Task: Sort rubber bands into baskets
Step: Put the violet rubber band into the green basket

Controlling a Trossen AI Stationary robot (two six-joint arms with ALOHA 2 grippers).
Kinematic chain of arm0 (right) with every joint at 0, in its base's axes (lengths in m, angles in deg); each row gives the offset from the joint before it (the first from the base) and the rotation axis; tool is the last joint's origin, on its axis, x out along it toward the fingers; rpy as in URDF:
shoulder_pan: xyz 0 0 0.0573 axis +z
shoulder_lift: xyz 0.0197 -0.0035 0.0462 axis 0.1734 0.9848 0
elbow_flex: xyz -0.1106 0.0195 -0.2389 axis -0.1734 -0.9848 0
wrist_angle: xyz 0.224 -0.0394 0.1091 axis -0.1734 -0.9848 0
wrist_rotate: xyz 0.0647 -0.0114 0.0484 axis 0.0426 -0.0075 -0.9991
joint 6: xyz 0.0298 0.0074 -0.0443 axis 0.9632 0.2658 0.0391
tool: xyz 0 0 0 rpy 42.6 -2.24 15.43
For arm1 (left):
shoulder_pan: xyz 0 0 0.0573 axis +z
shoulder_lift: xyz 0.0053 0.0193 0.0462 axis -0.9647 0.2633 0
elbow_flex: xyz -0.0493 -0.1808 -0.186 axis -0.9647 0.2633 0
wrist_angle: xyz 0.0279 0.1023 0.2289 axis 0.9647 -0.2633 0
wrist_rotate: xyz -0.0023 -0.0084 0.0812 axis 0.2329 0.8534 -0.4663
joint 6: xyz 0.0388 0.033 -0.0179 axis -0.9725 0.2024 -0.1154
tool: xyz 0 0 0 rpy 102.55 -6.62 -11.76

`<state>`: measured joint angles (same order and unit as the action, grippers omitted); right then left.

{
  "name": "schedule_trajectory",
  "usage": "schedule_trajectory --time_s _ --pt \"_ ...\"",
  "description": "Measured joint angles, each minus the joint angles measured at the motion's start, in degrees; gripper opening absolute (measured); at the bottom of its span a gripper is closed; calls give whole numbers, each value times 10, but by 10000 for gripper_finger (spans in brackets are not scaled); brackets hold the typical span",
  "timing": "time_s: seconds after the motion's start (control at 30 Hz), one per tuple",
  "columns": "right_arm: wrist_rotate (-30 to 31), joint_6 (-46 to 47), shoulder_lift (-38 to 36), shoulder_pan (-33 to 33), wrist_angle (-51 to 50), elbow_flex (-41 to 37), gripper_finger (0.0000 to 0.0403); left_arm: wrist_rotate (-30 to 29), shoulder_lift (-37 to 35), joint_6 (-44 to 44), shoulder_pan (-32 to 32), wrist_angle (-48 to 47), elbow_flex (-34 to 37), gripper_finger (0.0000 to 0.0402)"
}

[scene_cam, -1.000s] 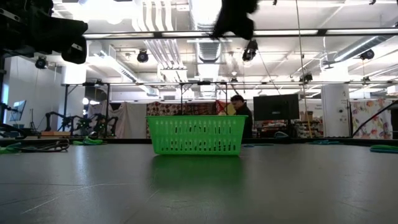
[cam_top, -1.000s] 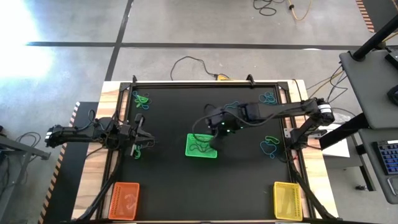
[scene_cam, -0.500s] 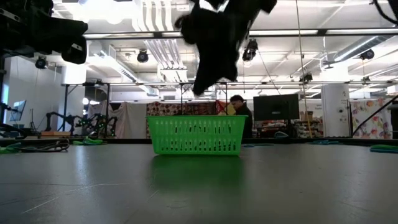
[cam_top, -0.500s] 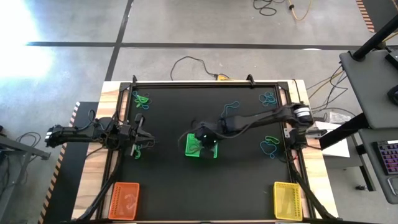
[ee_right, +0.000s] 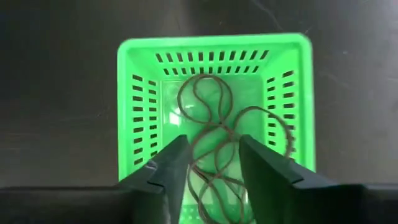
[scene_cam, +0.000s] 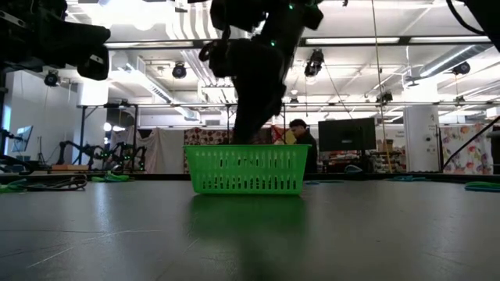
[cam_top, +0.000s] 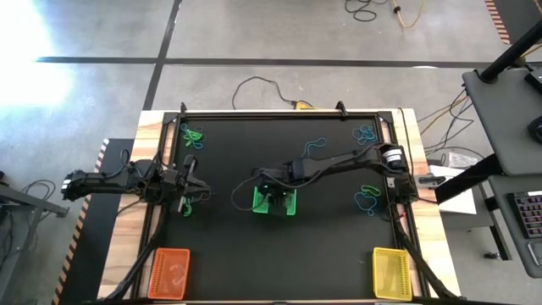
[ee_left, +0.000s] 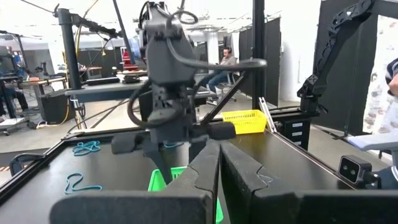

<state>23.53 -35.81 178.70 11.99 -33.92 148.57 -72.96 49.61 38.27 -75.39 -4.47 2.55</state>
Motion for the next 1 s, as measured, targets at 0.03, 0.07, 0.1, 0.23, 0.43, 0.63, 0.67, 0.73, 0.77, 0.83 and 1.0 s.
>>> schedule_trajectory --time_s 0.03,0.07,0.1,0.23,0.43,0.63,0.67,0.73,0.77,0.83,1.0 --pt "4 0 -5 2 -19 8 148 0 0 0 0 0 0 0" --pt "9 0 -10 4 -41 13 153 0 0 0 0 0 0 0" --pt "19 2 -24 10 -62 16 158 0 0 0 0 0 0 0" --pt "106 62 -105 46 -139 -11 164 0 1 0 0 0 0 0" --pt "122 257 -216 92 -146 -159 158 0 6 0 0 1 0 0" --pt "102 412 -304 125 -151 -318 156 0 7 0 0 0 0 0" --pt "102 427 -315 126 -151 -341 157 0 7 0 0 0 0 0" --pt "97 454 -337 126 -149 -383 159 0 7 0 0 0 0 0" --pt "87 463 -345 126 -148 -403 160 0 7 0 0 0 0 0" --pt "79 466 -354 126 -147 -435 162 0 7 0 0 1 0 0" --pt "83 449 -362 122 -130 -474 160 0 7 0 0 1 0 0"
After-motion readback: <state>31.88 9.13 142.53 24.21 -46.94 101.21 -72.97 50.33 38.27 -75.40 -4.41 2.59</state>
